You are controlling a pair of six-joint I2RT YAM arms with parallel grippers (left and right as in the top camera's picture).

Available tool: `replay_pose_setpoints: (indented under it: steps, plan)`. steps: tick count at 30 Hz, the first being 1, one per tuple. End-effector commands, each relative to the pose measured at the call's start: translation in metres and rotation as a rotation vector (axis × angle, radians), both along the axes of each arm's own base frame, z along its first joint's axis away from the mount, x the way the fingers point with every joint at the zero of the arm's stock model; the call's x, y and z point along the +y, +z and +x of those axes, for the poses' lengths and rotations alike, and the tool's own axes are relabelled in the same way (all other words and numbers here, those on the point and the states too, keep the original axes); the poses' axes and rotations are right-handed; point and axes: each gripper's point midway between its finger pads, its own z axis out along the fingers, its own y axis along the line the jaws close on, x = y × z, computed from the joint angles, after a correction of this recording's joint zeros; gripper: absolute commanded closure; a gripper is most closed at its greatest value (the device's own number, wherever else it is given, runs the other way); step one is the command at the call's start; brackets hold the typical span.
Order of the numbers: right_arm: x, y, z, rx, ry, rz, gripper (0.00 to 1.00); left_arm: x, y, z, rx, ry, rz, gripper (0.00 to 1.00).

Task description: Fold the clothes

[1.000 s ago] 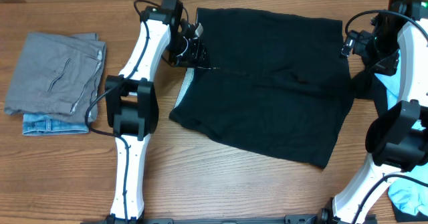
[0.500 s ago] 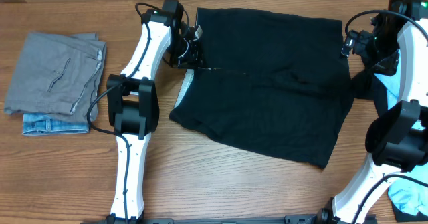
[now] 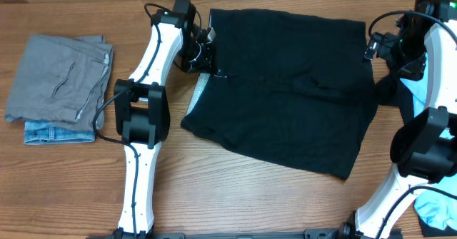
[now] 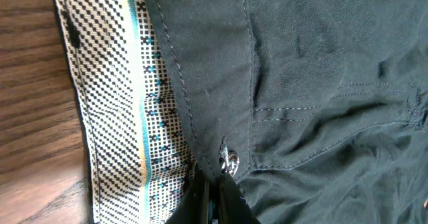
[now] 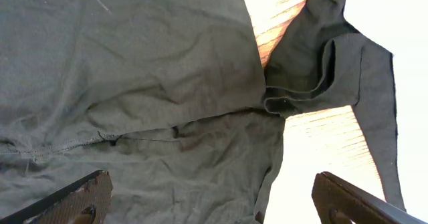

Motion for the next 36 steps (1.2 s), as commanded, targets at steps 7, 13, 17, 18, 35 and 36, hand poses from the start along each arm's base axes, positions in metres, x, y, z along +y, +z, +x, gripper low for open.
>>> replay_pose_setpoints:
  steps: [7,13,17,18,35,36]
  plan:
    - [-0.001,0.008,0.004,-0.029,-0.002,0.001,0.00,0.019,0.031,0.007,-0.047,0.038,0.013,0.96]
    - [-0.001,0.008,0.004,-0.029,-0.002,0.001,0.00,0.036,0.033,0.008,-0.032,0.067,0.009,0.96]
    - [-0.001,0.008,0.004,-0.029,-0.002,0.001,0.00,0.041,0.043,0.009,-0.043,0.070,-0.013,0.96]
    - [-0.001,0.008,0.004,-0.028,-0.002,0.002,0.00,0.039,0.046,0.008,-0.049,0.061,-0.030,0.96]
    - [-0.001,0.008,0.004,-0.029,-0.002,0.001,0.00,0.078,0.045,0.007,-0.042,0.154,0.200,0.62]
    - [-0.001,0.008,0.004,-0.029,-0.002,0.001,0.00,0.090,0.041,0.004,-0.021,0.211,0.283,0.63]
